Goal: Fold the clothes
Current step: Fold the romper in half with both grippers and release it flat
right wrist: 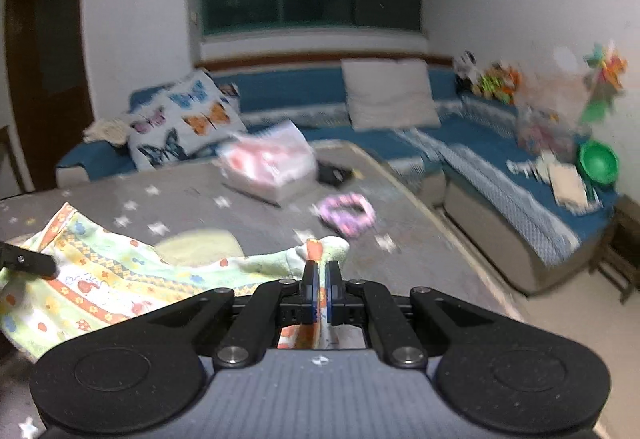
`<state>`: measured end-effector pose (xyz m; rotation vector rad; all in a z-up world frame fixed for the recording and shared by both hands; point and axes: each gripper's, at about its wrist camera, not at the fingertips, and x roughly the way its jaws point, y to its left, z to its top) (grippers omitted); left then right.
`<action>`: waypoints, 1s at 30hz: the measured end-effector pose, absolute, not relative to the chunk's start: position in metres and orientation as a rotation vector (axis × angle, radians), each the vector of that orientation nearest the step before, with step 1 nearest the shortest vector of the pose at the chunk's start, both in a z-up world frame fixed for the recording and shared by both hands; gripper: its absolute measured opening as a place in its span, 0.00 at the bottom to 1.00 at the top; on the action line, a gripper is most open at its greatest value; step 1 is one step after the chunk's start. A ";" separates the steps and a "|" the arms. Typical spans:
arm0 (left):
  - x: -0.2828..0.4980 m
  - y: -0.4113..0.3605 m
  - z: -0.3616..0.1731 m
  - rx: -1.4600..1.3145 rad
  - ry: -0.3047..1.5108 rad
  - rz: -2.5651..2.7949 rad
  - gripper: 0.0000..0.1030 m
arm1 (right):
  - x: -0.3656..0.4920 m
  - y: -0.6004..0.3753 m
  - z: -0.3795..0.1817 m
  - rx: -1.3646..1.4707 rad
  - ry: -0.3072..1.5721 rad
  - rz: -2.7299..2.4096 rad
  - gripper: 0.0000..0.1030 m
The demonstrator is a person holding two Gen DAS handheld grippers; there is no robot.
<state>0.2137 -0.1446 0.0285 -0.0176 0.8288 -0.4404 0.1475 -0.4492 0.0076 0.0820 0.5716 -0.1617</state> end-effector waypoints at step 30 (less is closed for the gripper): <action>0.268 -0.210 -0.011 0.062 0.843 -0.522 0.24 | 0.221 -0.394 -0.038 0.127 0.681 0.021 0.52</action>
